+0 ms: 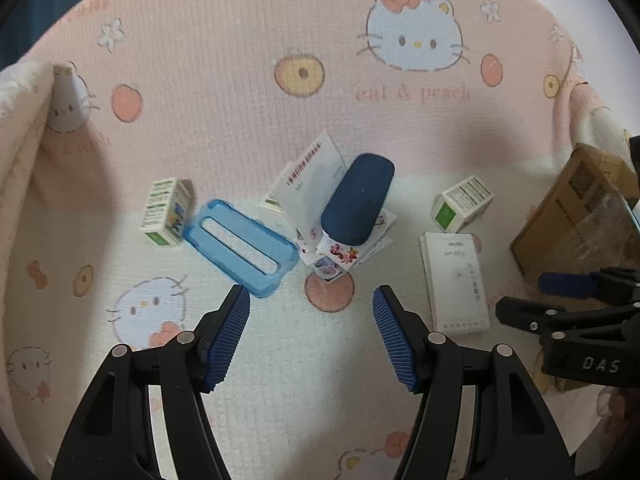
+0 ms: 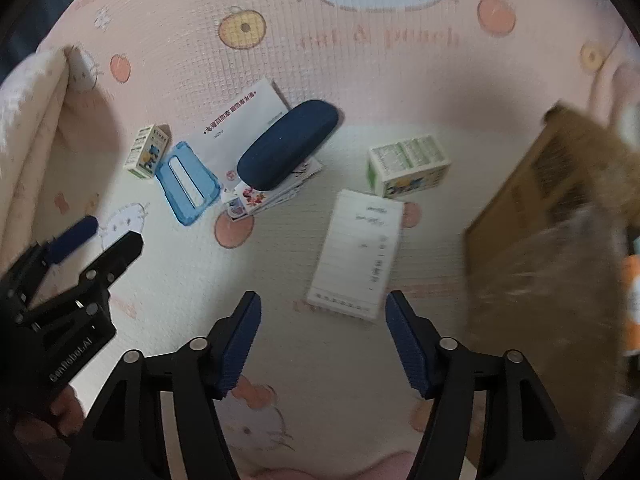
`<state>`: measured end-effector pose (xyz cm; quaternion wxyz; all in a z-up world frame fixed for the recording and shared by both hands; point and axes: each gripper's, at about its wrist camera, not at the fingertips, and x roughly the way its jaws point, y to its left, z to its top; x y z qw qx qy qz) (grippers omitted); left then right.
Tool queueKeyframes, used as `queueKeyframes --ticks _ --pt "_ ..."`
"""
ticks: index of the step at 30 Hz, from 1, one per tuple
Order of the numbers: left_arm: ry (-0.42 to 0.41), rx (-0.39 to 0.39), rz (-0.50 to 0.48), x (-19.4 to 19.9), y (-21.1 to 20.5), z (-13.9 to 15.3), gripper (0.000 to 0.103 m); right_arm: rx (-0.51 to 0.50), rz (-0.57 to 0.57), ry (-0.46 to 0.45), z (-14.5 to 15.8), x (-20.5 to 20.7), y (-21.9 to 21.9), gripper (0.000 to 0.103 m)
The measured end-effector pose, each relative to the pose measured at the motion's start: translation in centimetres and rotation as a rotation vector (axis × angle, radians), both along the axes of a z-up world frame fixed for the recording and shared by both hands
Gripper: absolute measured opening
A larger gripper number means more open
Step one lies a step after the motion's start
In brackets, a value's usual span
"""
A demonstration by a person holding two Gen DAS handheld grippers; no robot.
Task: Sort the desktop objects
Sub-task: 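Move the left tool toward the red packet under the glasses case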
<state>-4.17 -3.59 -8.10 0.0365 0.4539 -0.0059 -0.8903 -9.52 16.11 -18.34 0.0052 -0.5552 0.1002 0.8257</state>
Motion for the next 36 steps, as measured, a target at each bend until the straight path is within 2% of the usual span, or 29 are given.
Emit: queueKeyframes --ticks 7,11,14,18,21,23,26,29,32,36 --pt "-0.043 0.092 -0.051 -1.8 0.8 -3.6 0.068 -0.002 -0.017 -0.049 -4.1 -1.5 1.8 0.063" --pt "-0.097 0.178 -0.067 -2.4 1.7 -6.3 0.068 0.005 -0.069 -0.063 -5.9 -1.6 3.2 0.063" --pt "-0.125 0.175 -0.085 -2.9 2.9 -7.8 0.068 0.018 -0.095 -0.085 -7.3 -1.4 4.1 0.063" --pt "-0.082 0.111 -0.112 -3.6 3.3 -7.8 0.068 -0.002 -0.126 -0.089 -8.6 -1.1 5.0 0.063" --pt "-0.053 0.07 -0.074 -5.2 1.9 -7.2 0.068 -0.055 -0.15 -0.062 -9.1 -1.2 5.6 0.063" --pt "-0.018 0.074 -0.026 -6.6 0.1 -6.6 0.068 -0.08 -0.138 -0.035 -9.1 -1.7 5.4 0.063" --pt "0.03 0.1 0.041 -8.3 -3.0 -5.6 0.068 -0.06 -0.107 0.026 -8.6 -2.6 4.7 0.063" --pt "0.049 0.118 0.066 -9.9 -5.2 -5.1 0.068 -0.06 -0.045 0.1 -8.0 -4.0 3.4 0.063" --pt "0.083 0.119 0.071 -11.3 -6.3 -4.8 0.068 -0.092 0.009 0.117 -8.1 -6.4 2.1 0.063" --pt "0.068 0.123 0.036 -12.9 -6.1 -5.0 0.068 -0.184 0.034 0.137 -8.0 -8.7 1.0 0.063"
